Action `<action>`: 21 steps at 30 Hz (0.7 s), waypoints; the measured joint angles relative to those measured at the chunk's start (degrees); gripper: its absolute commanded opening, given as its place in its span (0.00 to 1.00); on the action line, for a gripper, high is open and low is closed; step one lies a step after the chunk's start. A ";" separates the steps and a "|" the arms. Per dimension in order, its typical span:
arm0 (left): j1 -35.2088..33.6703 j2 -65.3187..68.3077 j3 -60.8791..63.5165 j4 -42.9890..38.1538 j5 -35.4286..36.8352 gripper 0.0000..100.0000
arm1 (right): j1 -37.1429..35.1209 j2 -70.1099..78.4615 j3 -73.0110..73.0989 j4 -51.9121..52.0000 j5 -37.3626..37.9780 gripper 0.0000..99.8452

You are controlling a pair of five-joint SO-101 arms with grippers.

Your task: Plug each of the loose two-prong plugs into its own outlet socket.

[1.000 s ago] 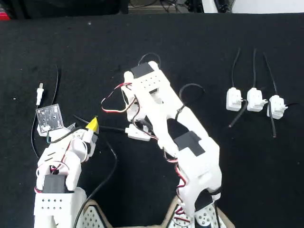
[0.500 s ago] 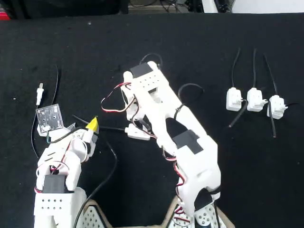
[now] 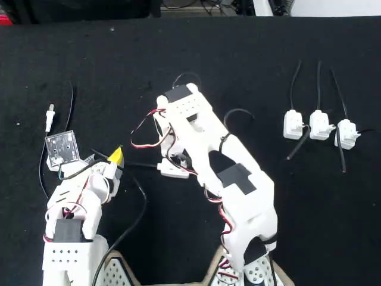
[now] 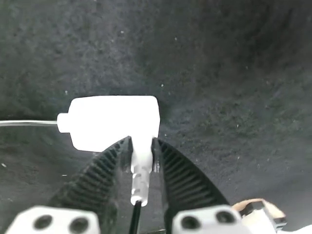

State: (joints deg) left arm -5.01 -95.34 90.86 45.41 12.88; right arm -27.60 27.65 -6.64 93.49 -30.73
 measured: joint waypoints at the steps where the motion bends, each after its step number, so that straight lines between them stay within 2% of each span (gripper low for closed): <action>1: 0.00 0.00 0.00 0.00 0.00 0.23 | 0.00 0.00 0.00 0.00 0.88 0.01; 6: 0.00 0.00 0.00 0.00 0.00 0.23 | 0.00 -0.62 0.00 -1.05 10.02 0.05; 9: 0.00 0.00 0.00 0.00 0.00 0.23 | -0.88 -2.11 0.44 -1.85 17.41 0.19; 13: 0.00 0.00 0.00 0.00 0.00 0.23 | -3.78 -4.66 1.93 -2.11 19.87 0.40; 17: 0.00 0.00 0.00 0.00 0.00 0.23 | -3.78 -6.59 1.93 -2.11 21.19 0.42; 21: 0.00 0.00 0.00 0.00 0.00 0.23 | -4.13 -8.97 2.20 -1.85 29.71 0.42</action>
State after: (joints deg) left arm -5.01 -95.34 90.86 45.41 12.88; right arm -31.74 18.68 -4.44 91.65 -1.01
